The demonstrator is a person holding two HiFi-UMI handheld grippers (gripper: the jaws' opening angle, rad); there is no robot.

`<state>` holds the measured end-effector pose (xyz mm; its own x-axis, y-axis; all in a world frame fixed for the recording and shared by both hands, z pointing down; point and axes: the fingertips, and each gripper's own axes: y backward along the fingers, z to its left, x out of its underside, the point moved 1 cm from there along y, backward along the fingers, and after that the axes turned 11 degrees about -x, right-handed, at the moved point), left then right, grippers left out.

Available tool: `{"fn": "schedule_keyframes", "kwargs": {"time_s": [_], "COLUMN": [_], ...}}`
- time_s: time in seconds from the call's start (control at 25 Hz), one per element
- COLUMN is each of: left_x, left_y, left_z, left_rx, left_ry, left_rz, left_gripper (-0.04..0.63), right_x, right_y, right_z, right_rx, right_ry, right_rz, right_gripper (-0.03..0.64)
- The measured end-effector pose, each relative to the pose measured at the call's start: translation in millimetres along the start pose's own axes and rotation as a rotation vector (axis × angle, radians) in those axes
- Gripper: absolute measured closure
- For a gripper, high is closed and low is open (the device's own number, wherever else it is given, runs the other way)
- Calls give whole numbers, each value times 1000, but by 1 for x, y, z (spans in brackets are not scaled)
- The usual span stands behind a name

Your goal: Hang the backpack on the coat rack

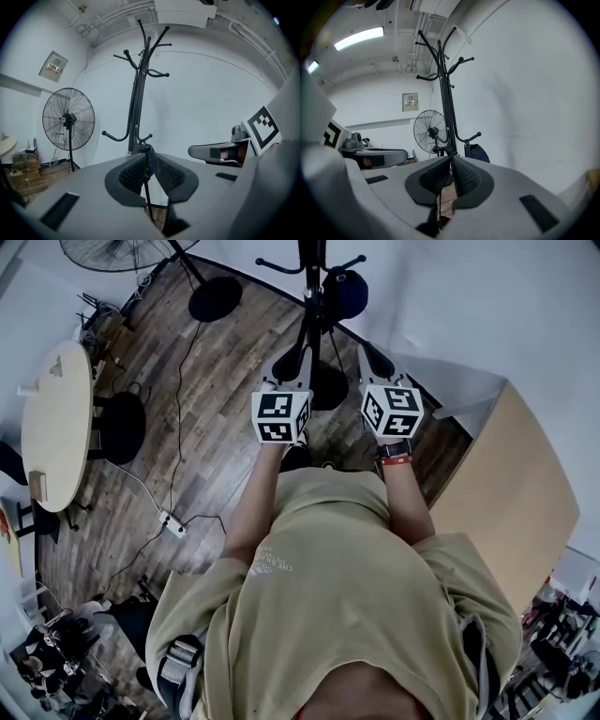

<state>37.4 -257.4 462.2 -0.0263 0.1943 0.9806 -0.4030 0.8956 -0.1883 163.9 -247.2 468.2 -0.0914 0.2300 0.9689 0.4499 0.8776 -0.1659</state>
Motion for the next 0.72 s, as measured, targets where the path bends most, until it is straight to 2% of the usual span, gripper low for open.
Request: {"fn": "schedule_keyframes", "kwargs": {"time_s": [0.48, 0.72], "left_x": [-13, -11], "left_y": [49, 59], "left_z": [-11, -17], "left_rx": [-25, -37], "left_ry": [43, 48], "left_rz": [-94, -93], "left_gripper": [571, 571], "right_x": [-13, -11], "right_y": [45, 55], "right_z": [22, 25], "right_rx": [-13, -25], "right_ry": [54, 46], "right_rz": [-57, -56], "right_gripper": [601, 601]}}
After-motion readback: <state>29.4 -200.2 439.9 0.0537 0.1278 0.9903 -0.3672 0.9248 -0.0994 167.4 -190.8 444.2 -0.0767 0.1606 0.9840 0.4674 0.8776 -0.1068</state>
